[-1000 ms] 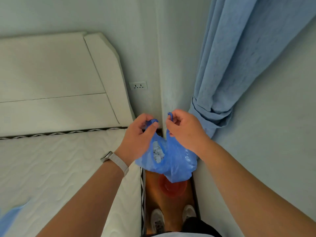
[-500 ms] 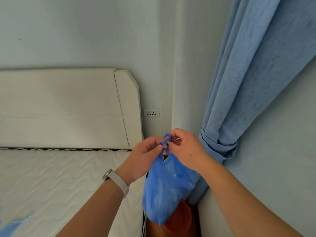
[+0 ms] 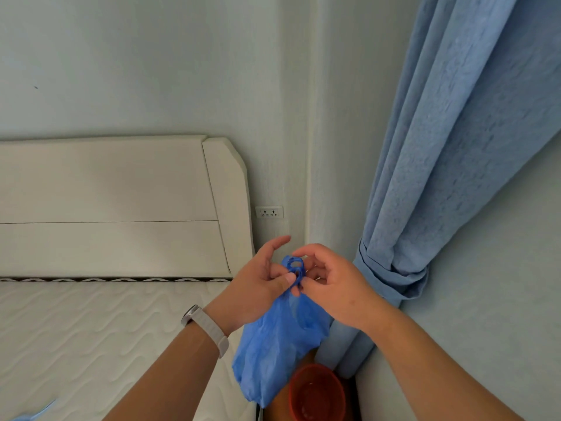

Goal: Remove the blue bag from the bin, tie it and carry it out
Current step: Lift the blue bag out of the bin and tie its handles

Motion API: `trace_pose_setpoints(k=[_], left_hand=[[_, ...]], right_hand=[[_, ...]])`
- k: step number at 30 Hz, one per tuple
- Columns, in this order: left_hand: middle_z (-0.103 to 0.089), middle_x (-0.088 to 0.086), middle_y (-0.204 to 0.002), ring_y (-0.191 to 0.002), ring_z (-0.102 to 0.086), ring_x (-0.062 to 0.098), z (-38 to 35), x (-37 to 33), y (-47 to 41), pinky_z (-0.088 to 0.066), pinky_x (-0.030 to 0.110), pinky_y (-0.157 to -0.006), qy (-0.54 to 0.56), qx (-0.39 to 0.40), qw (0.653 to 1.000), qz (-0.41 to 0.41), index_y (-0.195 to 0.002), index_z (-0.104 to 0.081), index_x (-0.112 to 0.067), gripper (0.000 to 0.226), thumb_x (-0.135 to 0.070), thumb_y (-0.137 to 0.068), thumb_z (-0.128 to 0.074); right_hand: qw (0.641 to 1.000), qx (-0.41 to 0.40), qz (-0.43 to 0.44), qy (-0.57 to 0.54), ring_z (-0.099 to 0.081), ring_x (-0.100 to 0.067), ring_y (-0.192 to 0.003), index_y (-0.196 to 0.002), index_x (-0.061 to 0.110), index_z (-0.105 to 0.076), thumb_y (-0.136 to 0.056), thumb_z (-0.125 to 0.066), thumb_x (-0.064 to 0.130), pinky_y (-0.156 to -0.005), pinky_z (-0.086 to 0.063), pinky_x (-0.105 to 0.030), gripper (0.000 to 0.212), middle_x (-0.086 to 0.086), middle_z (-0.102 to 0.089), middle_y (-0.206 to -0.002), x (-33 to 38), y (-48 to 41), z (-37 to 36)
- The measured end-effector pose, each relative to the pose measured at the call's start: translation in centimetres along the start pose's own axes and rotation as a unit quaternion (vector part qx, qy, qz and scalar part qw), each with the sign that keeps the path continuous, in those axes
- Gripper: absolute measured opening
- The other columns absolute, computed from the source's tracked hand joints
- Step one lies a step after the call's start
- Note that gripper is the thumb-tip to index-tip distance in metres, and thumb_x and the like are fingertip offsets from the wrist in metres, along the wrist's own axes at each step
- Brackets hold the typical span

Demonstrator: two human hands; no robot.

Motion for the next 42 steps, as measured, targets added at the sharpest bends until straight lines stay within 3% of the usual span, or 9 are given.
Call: trace_pose_setpoints(k=[5,10,15,19,25,28,33,37,42], left_hand=[[-0.067,-0.005,-0.062,-0.062,-0.059,0.012,0.1,-0.4,-0.2,-0.049,0.021,-0.066,0.001,-0.026,1.000,0.004,-0.107,-0.061,-0.007,0.018,0.000,-0.091,-0.055],[-0.066,0.024,-0.079,-0.076,-0.061,0.030,0.6,-0.3,0.0,-0.050,0.047,-0.082,0.021,-0.040,0.999,0.024,-0.098,-0.057,0.006,0.011,-0.002,-0.091,-0.057],[-0.069,0.011,-0.075,-0.073,-0.062,0.022,0.8,0.4,0.7,-0.047,0.032,-0.074,0.024,-0.026,0.998,0.050,-0.091,-0.057,0.004,0.020,-0.015,-0.096,-0.052],[-0.061,0.015,-0.077,-0.072,-0.051,0.023,1.7,0.8,1.1,-0.043,0.038,-0.071,-0.008,-0.066,0.996,0.055,-0.085,-0.053,0.005,0.029,-0.023,-0.095,-0.054],[-0.071,0.008,-0.073,-0.068,-0.065,0.010,3.2,0.9,1.6,-0.049,0.022,-0.068,-0.032,-0.123,0.991,0.051,-0.071,-0.048,-0.005,0.023,-0.012,-0.091,-0.058],[-0.062,0.023,-0.073,-0.066,-0.059,0.012,3.8,0.7,2.0,-0.046,0.017,-0.063,-0.042,-0.133,0.989,0.039,-0.070,-0.044,0.000,0.024,-0.002,-0.089,-0.057],[-0.042,0.010,-0.071,-0.067,-0.040,0.018,2.5,-0.2,2.7,-0.036,0.025,-0.063,-0.034,-0.087,0.996,0.007,-0.074,-0.043,-0.010,0.018,-0.012,-0.086,-0.057],[-0.043,0.013,-0.072,-0.069,-0.035,0.028,1.4,-1.0,3.2,-0.032,0.039,-0.063,0.020,-0.075,0.997,-0.013,-0.081,-0.048,-0.010,0.015,-0.002,-0.091,-0.055],[-0.050,0.016,-0.081,-0.074,-0.050,0.026,-0.9,-1.6,3.5,-0.047,0.032,-0.073,0.115,-0.050,0.992,-0.011,-0.086,-0.044,-0.006,0.018,0.005,-0.087,-0.059]], right_hand=[[1.000,-0.006,0.015,0.006,-0.072,-0.013,-0.082,-0.099,0.052,-0.065,-0.078,-0.063,0.016,-0.079,-0.057,-0.031,0.042,0.011,-0.073,-0.088,-0.3,-0.1,0.1],[0.999,-0.008,0.017,0.039,-0.072,-0.012,-0.080,-0.095,0.050,-0.068,-0.086,-0.063,0.013,-0.079,-0.057,-0.031,0.039,0.009,-0.074,-0.085,-0.4,0.0,-0.1],[0.988,-0.032,0.010,0.152,-0.066,-0.007,-0.074,-0.087,0.037,-0.064,-0.090,-0.063,0.015,-0.071,-0.055,-0.034,0.023,0.014,-0.070,-0.078,-0.7,0.3,-0.5],[0.977,-0.046,0.013,0.207,-0.061,-0.009,-0.074,-0.084,0.030,-0.058,-0.094,-0.058,0.020,-0.069,-0.052,-0.037,0.014,0.008,-0.065,-0.078,-0.8,0.8,-0.9],[0.970,-0.061,0.028,0.235,-0.060,-0.007,-0.069,-0.090,0.029,-0.054,-0.098,-0.052,0.029,-0.064,-0.050,-0.032,0.008,0.010,-0.064,-0.074,0.1,0.9,-0.3],[0.959,-0.041,0.062,0.272,-0.054,-0.007,-0.065,-0.093,0.033,-0.052,-0.099,-0.049,0.033,-0.058,-0.042,-0.027,0.006,0.013,-0.066,-0.079,1.2,1.0,-1.4],[0.952,-0.066,0.095,0.283,-0.052,-0.009,-0.063,-0.089,0.033,-0.051,-0.097,-0.053,0.032,-0.053,-0.039,-0.021,0.008,0.011,-0.060,-0.069,2.5,1.4,-1.4],[0.948,-0.107,0.117,0.277,-0.059,-0.010,-0.073,-0.092,0.033,-0.054,-0.096,-0.053,0.031,-0.061,-0.049,-0.028,0.005,0.009,-0.069,-0.081,3.1,1.4,-0.1],[0.983,-0.087,0.073,0.147,-0.066,-0.001,-0.092,-0.090,0.034,-0.056,-0.094,-0.055,0.027,-0.075,-0.051,-0.022,0.009,0.029,-0.069,-0.094,1.3,0.4,0.0]])
Point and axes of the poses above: each hand's wrist, its own y-axis away from the middle knuckle, its own z-axis out of the back of the hand, x = y × z, the point moved 10 cm from there along -y, towards the middle knuckle
